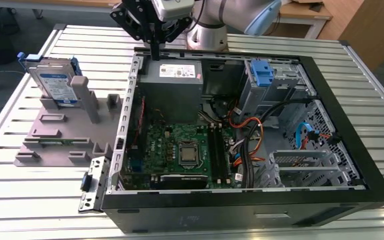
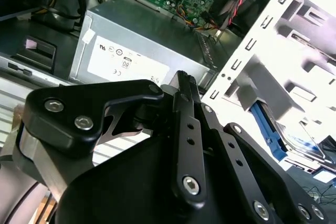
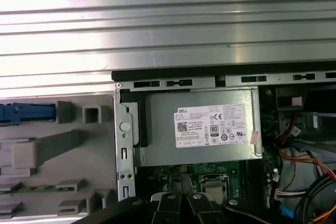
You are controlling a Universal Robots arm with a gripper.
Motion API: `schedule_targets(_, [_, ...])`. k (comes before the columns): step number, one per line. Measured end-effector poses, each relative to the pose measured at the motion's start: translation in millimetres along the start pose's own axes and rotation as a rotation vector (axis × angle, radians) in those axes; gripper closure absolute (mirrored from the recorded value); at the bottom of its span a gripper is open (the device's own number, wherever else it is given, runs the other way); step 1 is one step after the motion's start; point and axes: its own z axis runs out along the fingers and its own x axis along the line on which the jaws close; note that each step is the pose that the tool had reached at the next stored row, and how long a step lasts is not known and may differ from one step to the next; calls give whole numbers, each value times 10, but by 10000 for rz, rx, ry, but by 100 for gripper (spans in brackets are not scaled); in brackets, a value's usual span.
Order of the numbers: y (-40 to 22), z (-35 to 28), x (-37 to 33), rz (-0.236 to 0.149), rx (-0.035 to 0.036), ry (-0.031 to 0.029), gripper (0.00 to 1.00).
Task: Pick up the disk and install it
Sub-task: 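Reach for the disk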
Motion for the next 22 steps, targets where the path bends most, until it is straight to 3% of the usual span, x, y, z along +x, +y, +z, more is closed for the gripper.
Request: schedule_targets(22, [-3,0,35,0,1,1,89])
